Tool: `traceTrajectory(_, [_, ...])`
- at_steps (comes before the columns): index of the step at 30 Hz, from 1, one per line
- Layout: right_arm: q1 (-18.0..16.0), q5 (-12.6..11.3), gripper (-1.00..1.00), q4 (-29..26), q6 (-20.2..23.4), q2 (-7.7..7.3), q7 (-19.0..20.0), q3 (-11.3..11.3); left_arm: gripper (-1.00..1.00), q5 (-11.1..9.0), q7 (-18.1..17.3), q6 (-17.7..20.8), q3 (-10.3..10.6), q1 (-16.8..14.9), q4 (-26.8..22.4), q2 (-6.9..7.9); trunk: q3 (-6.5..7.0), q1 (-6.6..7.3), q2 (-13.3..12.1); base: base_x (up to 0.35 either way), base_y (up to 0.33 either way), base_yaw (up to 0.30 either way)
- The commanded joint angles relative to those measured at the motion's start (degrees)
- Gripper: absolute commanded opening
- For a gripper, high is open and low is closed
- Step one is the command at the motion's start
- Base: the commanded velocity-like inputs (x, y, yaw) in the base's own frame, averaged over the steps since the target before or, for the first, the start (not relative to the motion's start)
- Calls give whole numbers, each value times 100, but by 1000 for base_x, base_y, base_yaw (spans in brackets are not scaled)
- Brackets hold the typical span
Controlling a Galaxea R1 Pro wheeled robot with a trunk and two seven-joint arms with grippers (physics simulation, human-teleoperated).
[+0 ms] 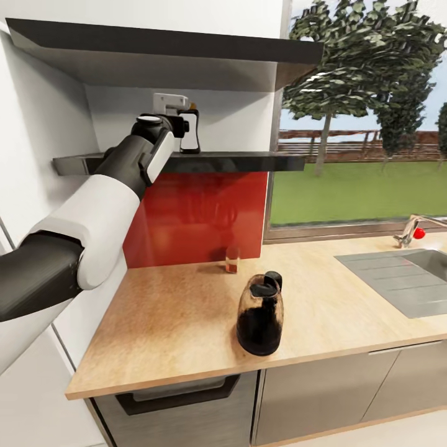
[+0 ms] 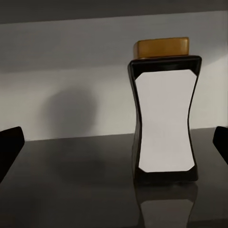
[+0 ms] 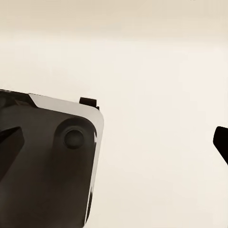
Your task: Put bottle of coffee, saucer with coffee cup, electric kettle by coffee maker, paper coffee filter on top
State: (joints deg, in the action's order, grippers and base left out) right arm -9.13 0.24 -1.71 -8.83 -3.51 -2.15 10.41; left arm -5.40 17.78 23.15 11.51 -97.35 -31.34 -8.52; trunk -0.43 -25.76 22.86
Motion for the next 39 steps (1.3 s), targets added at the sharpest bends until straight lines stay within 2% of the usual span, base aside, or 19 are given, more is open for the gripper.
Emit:
traceTrajectory(1, [-2,3,100,4,-13,0,-22,39,100,-57,51,23,41,-3,-8,3,-5,-3,6,13,0,0])
traceTrajectory(11, [-3,3,100,4,-13,0,-22,41,100,-59,52,22,44,-3,-21,-10,-5,-3,6,76,-80,0])
traceTrajectory(39, [-1,3,100,4,-13,0,-22,41,100,-57,55,36,39,-3,-5,-9,-5,-3,6,64,-5,0])
